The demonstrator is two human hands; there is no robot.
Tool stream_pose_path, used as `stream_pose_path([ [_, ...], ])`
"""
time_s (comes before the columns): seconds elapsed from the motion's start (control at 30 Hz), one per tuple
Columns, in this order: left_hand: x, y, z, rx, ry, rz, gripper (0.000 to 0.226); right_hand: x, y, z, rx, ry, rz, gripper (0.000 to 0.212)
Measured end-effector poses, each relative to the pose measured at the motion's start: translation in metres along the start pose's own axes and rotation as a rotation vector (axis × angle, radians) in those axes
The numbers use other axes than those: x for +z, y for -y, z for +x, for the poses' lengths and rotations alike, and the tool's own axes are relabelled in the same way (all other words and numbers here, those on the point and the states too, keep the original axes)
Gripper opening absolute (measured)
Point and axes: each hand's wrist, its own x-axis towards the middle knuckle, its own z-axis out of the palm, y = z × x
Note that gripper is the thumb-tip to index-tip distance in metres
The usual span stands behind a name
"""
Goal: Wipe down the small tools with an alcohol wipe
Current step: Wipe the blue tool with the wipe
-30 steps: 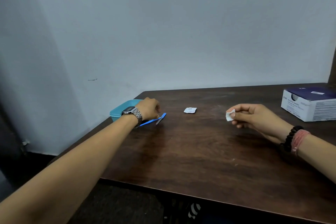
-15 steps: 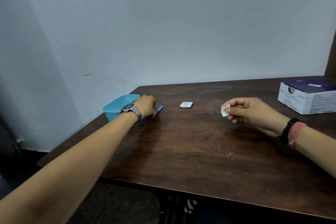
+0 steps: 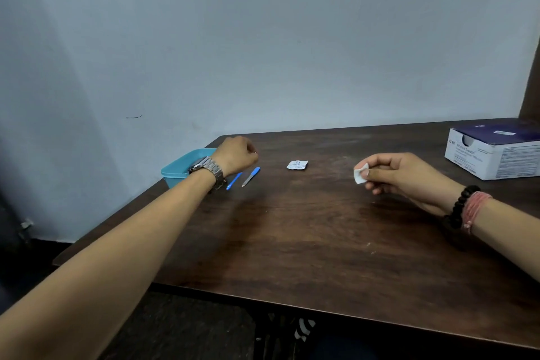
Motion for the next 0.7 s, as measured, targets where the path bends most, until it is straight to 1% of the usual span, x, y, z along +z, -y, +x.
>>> stream_pose_path([
  [0.07,-0.007,-0.015,-0.002,0.020,-0.010,-0.201,0.019,0.001,-0.001,0.001,-0.004,-0.003,0.003,0.008],
  [0.13,-0.010,-0.034,-0.005,0.016,0.035,-0.511,0.017,0.001,-0.001,0.001,-0.008,-0.009,-0.002,0.007],
  [0.2,-0.011,-0.055,-0.009,0.041,0.086,-0.739,0.015,0.001,-0.001,0.001,-0.011,-0.019,-0.004,0.007],
  [0.33,-0.006,-0.097,-0.011,0.114,0.132,-0.978,0.015,0.000,0.001,0.002,-0.036,-0.074,0.036,0.004],
  [0.4,0.002,-0.115,-0.011,0.112,0.143,-1.085,0.012,-0.002,0.003,0.002,-0.054,-0.120,0.057,0.005],
  [0.53,0.024,-0.140,-0.010,0.063,0.174,-1.251,0.013,-0.003,0.005,0.003,-0.076,-0.206,0.073,0.005],
  [0.7,0.050,-0.144,-0.011,-0.044,0.178,-1.539,0.012,-0.002,0.007,0.001,-0.085,-0.198,0.062,0.008],
])
